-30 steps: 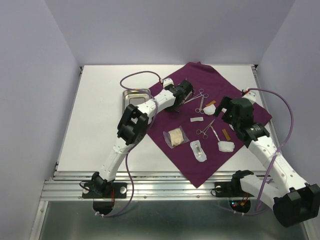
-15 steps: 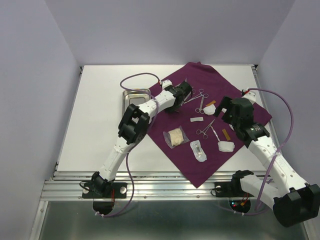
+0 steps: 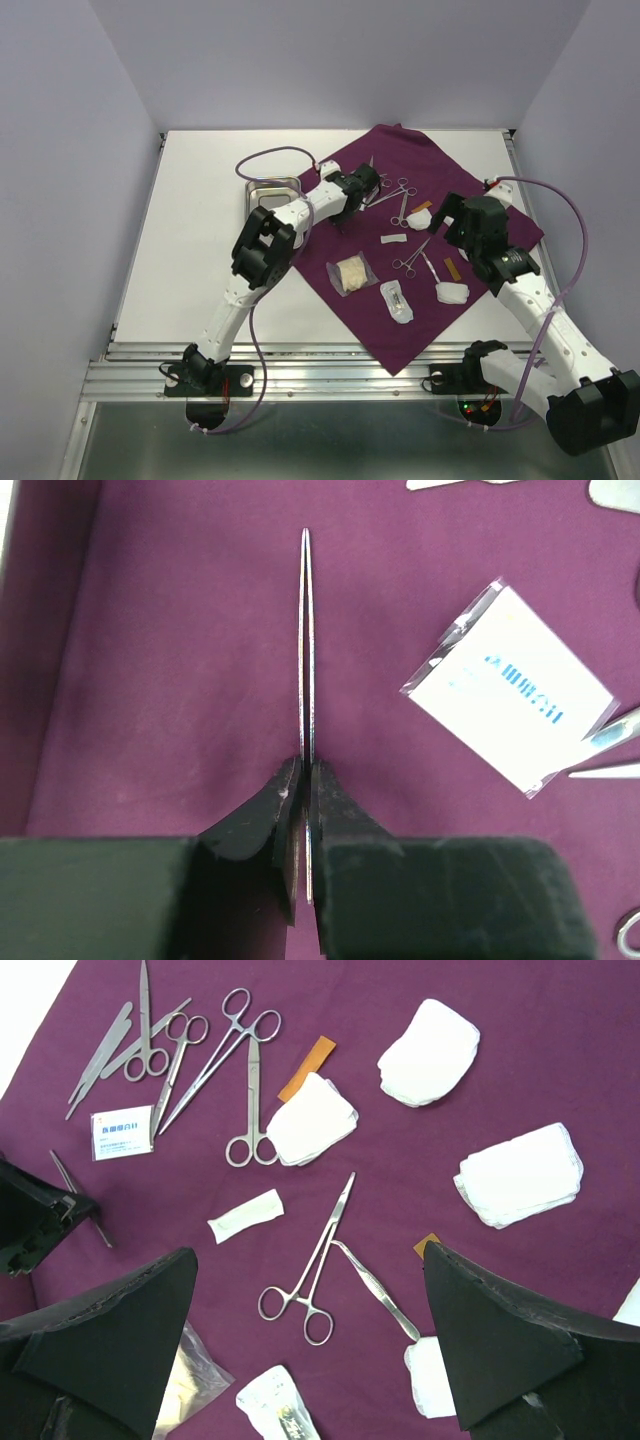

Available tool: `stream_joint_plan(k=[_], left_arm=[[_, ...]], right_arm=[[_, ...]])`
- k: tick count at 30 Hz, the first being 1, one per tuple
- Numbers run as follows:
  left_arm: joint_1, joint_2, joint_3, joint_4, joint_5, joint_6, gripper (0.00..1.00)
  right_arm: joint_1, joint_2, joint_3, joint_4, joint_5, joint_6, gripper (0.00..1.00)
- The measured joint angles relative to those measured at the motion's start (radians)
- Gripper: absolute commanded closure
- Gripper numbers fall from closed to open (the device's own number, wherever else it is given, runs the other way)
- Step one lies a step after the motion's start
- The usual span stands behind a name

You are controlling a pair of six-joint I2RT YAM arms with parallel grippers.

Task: Prepare the surgical pack
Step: Pick up the medical item from the surgical kit, then place the medical item in the container.

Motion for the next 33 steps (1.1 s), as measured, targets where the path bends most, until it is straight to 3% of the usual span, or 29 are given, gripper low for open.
stream_joint_plan(k=[16, 26, 33], left_arm=[[0.01, -0.212, -0.148, 0.063, -0.03, 0.187, 1.0], [0.097, -0.462, -0.45, 0.235, -0.042, 0.555, 1.0], [0.183, -0.51, -0.586, 0.301, 0.047, 0.673, 1.0]], right_arm=[[0.0, -0.004, 0.0, 0.0, -0.006, 0.001, 0.0], [0.0, -0.004, 0.0, 0.0, -0.013, 0.001, 0.0], [0.0, 0.015, 0.0, 0.003, -0.029, 0.003, 0.0]])
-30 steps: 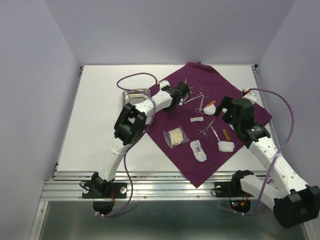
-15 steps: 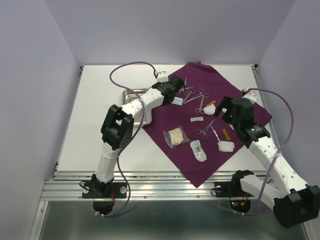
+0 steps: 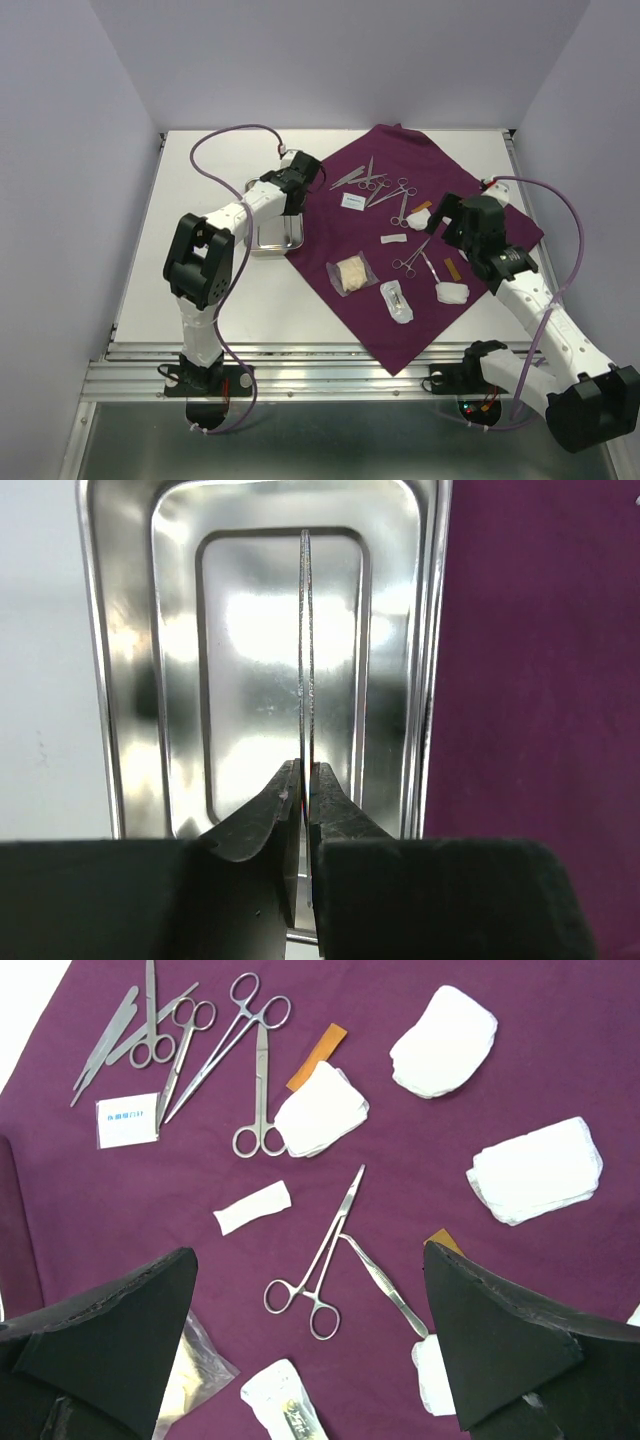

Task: Prepare the surgical pack
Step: Place the medical item in the container.

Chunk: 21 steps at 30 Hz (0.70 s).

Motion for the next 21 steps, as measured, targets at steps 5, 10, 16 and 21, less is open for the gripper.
stream_joint_plan(k=[5, 10, 16, 21], left_arm=[[0.011, 0.0, -0.032, 0.023, 0.066, 0.023, 1.0], [0.011, 0.001, -0.063, 0.08, 0.117, 0.021, 1.0], [0.011, 0.01, -0.093, 0.1, 0.16, 0.01, 0.82], [0.011, 0.017, -0.099, 0.109, 0.172, -0.002, 0.59]], right_arm=[[0.0, 0.009, 0.0, 0.001, -0.008, 0.0, 0.0], [0.0, 0.014, 0.0, 0.002, -0.01, 0.0, 0.0], [0.0, 0.014, 0.0, 0.002, -0.011, 0.0, 0.0], [0.0, 0.014, 0.0, 0.002, -0.011, 0.0, 0.0]])
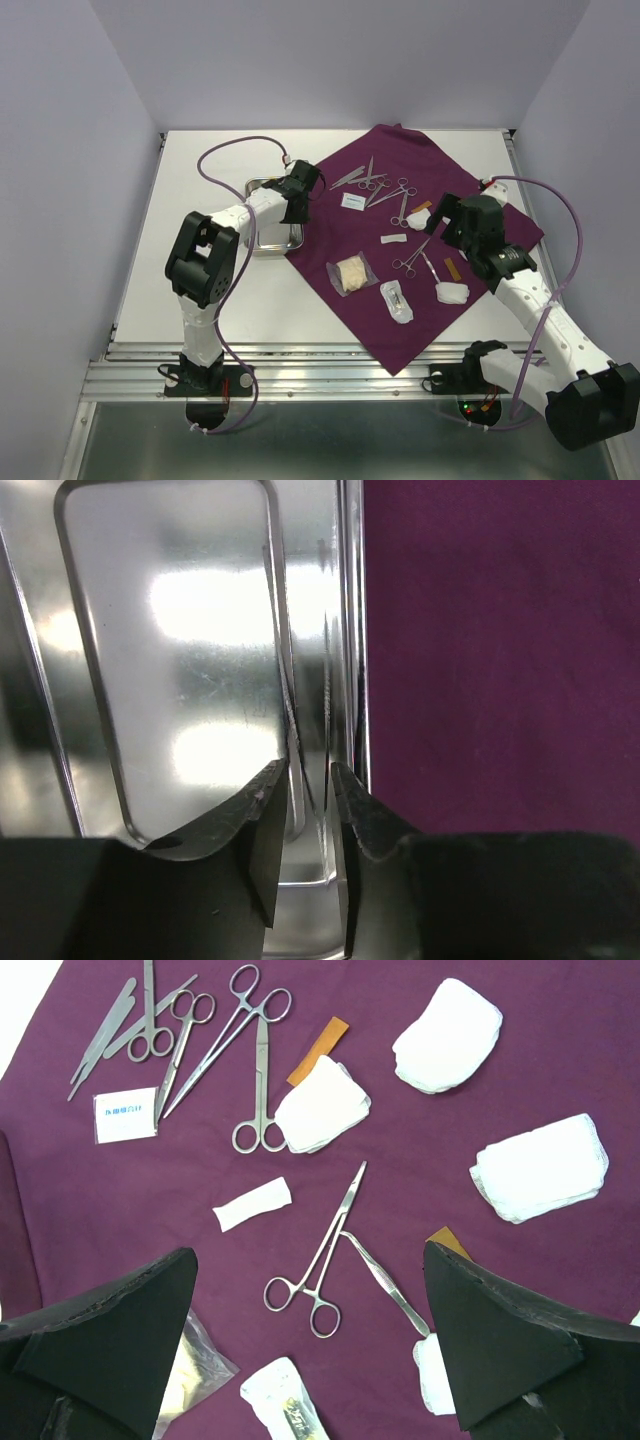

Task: Prepare the surgical pack
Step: Place the medical item in the container, then pick up the medical item from the surgical kit.

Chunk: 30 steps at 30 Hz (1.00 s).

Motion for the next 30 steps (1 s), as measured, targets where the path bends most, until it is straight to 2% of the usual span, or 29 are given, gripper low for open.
stream_joint_plan(k=[8, 13, 17, 21, 24, 25, 30], left_arm=[[0.0, -0.003, 0.003, -0.011, 0.004, -0.006, 0.58], [0.0, -0.019, 0.063, -0.052, 0.005, -0.006, 0.58], [-0.01, -0.035, 0.154, -0.064, 0.005, -0.005, 0.57], [-0.043, -0.015, 0.272, -0.09, 0.008, -0.005, 0.49], [-0.076, 0.066, 0.411, -0.096, 0.024, -0.003, 0.48], [-0.079, 0.087, 0.438, -0.095, 0.032, -0.002, 0.44], [-0.092, 0.277, 0.628, -0.138, 0.113, 0.038, 0.39]], right_arm=[[0.0, 0.0, 0.0, 0.0, -0.001, 0.0, 0.0], [0.0, -0.001, 0.0, 0.0, -0.003, 0.001, 0.0], [0.0, -0.002, 0.0, 0.0, -0.003, 0.004, 0.0], [0.0, -0.002, 0.0, 0.0, -0.004, 0.008, 0.0], [0.0, -0.003, 0.0, -0.001, -0.004, 0.011, 0.0], [0.0, -0.004, 0.0, 0.0, -0.004, 0.011, 0.0], [0.0, -0.015, 0.0, -0.003, -0.002, 0.011, 0.0]])
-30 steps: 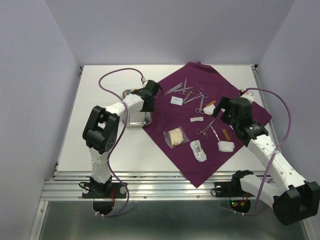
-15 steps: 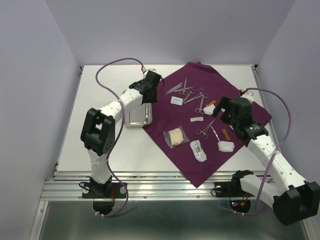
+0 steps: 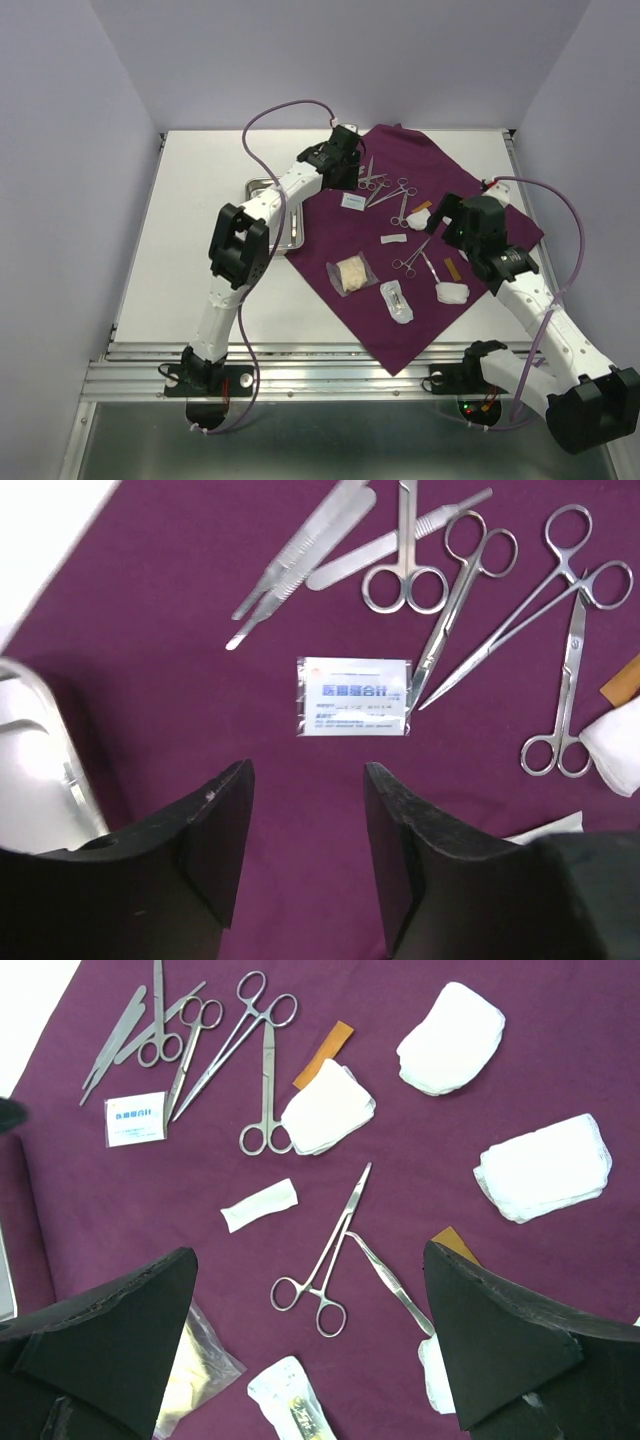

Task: Prepare the surgical pack
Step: Pick up the medical item from the surgical kit.

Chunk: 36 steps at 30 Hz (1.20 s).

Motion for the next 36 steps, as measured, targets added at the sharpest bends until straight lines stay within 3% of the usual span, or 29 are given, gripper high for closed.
stream_joint_plan(k=[4, 14, 27, 36], left_arm=[[0.018, 0.097, 0.076, -0.019, 0.107, 0.044, 0.32], [0.125, 0.151, 0.116, -0.013, 0.397, 0.062, 0.3], [0.135, 0.29, 0.163, 0.021, 0.486, 0.052, 0.29], [0.135, 0.304, 0.192, 0.038, 0.53, 0.037, 0.3]], right_arm=[[0.0, -0.006, 0.0, -0.001, 0.001, 0.0, 0.0], [0.0, -0.006, 0.0, -0.002, 0.003, 0.0, 0.0], [0.0, -0.005, 0.0, -0.006, 0.003, 0.009, 0.0], [0.0, -0.005, 0.0, -0.014, 0.003, 0.016, 0.0]])
